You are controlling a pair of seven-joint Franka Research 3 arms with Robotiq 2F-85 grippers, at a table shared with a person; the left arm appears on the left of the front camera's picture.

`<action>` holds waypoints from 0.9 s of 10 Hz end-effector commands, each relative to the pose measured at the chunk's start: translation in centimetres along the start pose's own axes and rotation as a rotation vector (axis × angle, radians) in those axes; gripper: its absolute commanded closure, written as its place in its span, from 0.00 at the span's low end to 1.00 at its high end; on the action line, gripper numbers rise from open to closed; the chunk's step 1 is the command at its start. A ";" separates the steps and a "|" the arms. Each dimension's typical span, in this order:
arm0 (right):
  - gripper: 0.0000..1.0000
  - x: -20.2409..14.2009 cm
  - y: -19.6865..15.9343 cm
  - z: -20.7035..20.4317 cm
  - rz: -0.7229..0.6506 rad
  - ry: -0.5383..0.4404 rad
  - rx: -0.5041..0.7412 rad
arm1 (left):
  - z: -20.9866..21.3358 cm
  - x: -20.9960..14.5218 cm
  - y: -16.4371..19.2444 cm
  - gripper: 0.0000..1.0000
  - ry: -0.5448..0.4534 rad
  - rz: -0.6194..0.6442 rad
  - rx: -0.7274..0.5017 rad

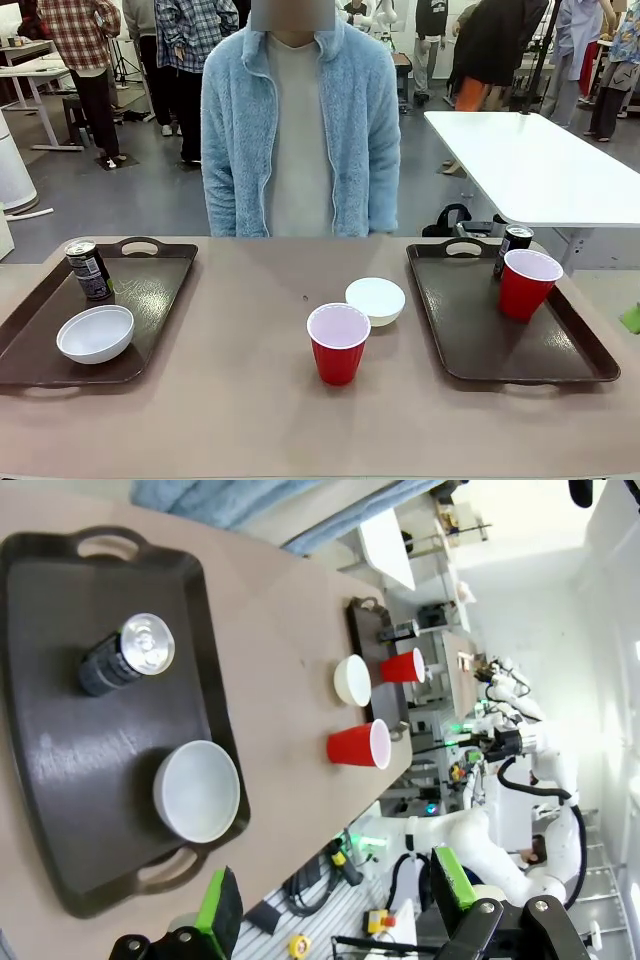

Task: Prepare tableware on both trays.
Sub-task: Pick up a Picnic Bowl from the table and place it on a Handle tray.

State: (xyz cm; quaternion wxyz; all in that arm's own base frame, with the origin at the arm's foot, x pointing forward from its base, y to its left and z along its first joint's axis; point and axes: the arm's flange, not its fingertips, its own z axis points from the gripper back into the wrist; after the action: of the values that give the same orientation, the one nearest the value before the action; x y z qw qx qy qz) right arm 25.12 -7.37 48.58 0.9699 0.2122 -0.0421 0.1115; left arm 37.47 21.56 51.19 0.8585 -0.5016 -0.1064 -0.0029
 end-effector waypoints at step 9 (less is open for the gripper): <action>0.00 14.3 14.9 -2.8 0.199 -0.092 -0.269 | -0.2 -3.4 3.3 0.00 0.005 0.286 0.072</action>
State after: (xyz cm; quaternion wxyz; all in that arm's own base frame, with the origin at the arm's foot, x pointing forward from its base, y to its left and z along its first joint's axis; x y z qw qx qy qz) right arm 32.95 8.98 54.21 0.9686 0.0774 -0.1195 0.2040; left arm 34.28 23.18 47.59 0.8709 -0.4784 -0.0235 0.1102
